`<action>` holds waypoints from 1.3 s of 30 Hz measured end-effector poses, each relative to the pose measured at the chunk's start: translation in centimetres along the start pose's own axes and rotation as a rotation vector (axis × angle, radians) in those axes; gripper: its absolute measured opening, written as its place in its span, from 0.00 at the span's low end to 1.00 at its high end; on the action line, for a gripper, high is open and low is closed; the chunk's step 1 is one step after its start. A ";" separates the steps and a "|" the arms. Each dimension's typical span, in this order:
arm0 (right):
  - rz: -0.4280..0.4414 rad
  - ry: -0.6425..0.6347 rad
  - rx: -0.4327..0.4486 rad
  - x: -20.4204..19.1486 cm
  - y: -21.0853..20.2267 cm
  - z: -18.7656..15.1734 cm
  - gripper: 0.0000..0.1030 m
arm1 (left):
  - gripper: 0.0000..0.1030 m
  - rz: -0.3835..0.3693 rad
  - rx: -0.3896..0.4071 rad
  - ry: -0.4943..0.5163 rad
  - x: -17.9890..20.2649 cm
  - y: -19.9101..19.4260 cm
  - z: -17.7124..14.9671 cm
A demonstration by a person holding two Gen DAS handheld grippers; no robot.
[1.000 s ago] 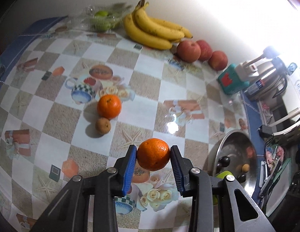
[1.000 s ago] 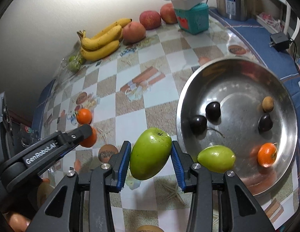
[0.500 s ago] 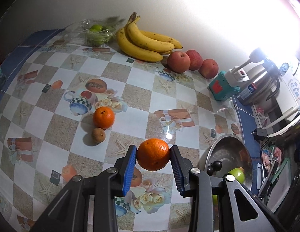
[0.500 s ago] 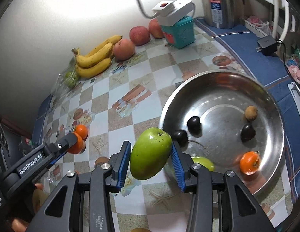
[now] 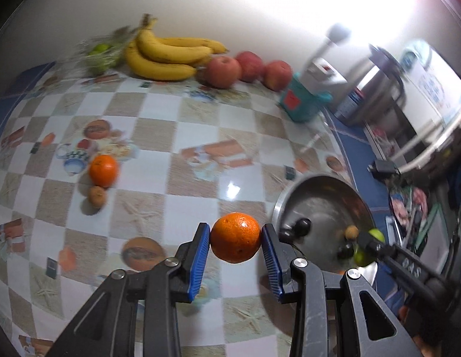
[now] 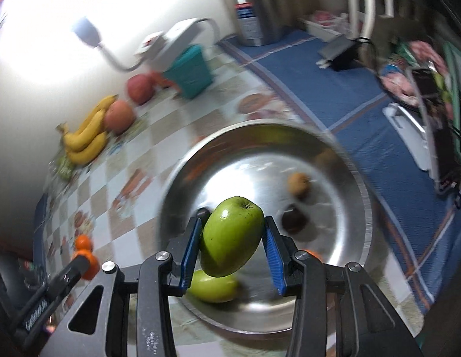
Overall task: Organize fruits
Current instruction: 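Carry the tangerine and green apple over the steel basin with both tools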
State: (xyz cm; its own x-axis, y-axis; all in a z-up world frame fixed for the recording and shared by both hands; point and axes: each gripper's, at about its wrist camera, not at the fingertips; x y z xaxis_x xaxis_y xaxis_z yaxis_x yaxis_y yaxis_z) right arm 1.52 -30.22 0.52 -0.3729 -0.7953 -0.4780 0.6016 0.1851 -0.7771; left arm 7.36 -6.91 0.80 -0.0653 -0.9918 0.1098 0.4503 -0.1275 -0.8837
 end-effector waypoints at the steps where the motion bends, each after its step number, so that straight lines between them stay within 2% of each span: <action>1: -0.012 0.016 0.007 0.7 -0.2 0.2 0.42 | 0.37 -0.006 -0.001 0.022 0.9 0.0 -0.2; 6: -0.063 0.080 0.031 3.9 -1.2 1.0 0.42 | 0.37 -0.055 0.000 0.116 5.0 0.0 -1.3; 12: -0.118 0.106 0.035 6.1 -1.8 1.3 0.42 | 0.37 -0.048 0.056 0.215 8.4 0.4 -1.8; 16: -0.139 0.092 0.010 6.4 -1.1 1.2 0.42 | 0.37 -0.074 0.057 0.235 9.6 1.4 -1.8; 28: -0.177 0.062 -0.046 6.7 0.2 0.8 0.42 | 0.37 -0.064 0.032 0.311 12.2 3.7 -2.9; 39: -0.190 0.057 -0.074 6.9 1.2 0.5 0.42 | 0.37 -0.051 0.009 0.316 12.8 5.2 -3.3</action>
State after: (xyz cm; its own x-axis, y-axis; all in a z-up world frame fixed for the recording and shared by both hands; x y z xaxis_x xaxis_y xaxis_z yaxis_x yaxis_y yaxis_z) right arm 0.09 -35.76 -3.52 -0.5153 -0.7863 -0.3409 0.4638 0.0787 -0.8825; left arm 5.96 -20.21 -3.90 -0.3604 -0.9328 0.0055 0.4474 -0.1780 -0.8764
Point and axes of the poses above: each gripper's, at about its wrist camera, not at the fingertips, and y roughly the way its jaws point, x to its right, z to its top, and after that the axes turned 13 degrees about z, right-handed
